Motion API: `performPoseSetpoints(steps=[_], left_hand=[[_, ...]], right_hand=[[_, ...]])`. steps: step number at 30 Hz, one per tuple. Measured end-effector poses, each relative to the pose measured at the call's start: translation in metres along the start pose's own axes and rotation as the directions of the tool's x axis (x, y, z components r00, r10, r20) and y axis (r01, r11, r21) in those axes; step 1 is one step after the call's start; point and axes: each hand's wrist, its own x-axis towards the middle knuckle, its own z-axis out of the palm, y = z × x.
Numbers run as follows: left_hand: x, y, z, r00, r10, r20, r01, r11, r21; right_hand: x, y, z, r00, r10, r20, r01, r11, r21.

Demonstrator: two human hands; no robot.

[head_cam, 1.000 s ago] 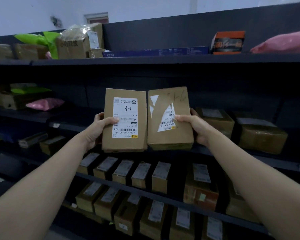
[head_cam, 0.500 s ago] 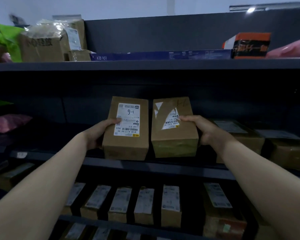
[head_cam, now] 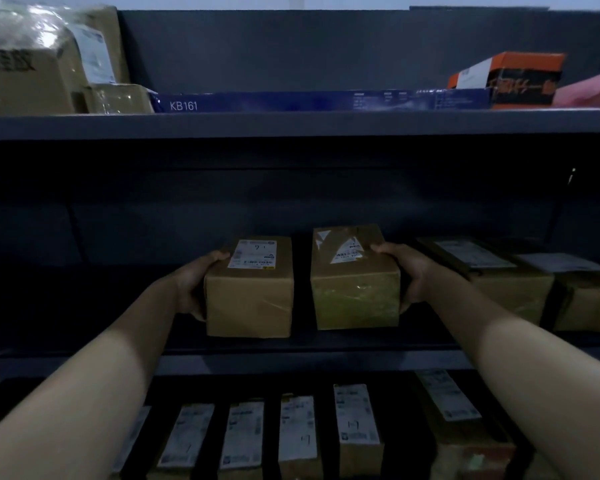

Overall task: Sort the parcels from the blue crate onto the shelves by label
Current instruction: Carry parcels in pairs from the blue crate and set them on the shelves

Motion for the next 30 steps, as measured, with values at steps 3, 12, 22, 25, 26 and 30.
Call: performPoseSetpoints(steps=[3, 12, 22, 25, 26, 30], left_hand=[[0.004, 0.002, 0.001, 1.000, 0.018, -0.004, -0.018, 0.999, 0.034], [-0.020, 0.040, 0.050, 0.731, 0.654, -0.194, -0.446, 0.674, 0.589], [-0.107, 0.042, 0.241, 0.345, 0.879, 0.329, -0.738, 0.038, 0.673], [-0.143, 0.038, 0.302, 0.196, 0.885, 0.423, -0.758, -0.138, 0.638], [-0.157, 0.037, 0.322, 0.136, 0.881, 0.453, -0.748, -0.209, 0.630], [-0.222, 0.028, 0.410, -0.043, 0.834, 0.550, -0.712, -0.411, 0.569]], right_hand=[[-0.001, 0.002, 0.003, 0.996, -0.057, -0.069, 0.057, 0.998, -0.009], [-0.032, 0.003, 0.010, 0.697, -0.668, -0.260, 0.432, 0.681, -0.591], [-0.133, 0.040, -0.048, 0.607, -0.784, -0.133, 0.029, 0.188, -0.982], [-0.179, 0.056, -0.095, 0.562, -0.804, -0.194, -0.159, 0.125, -0.979], [-0.195, 0.061, -0.112, 0.548, -0.807, -0.218, -0.220, 0.112, -0.969], [-0.272, 0.088, -0.183, 0.455, -0.824, -0.338, -0.487, 0.087, -0.869]])
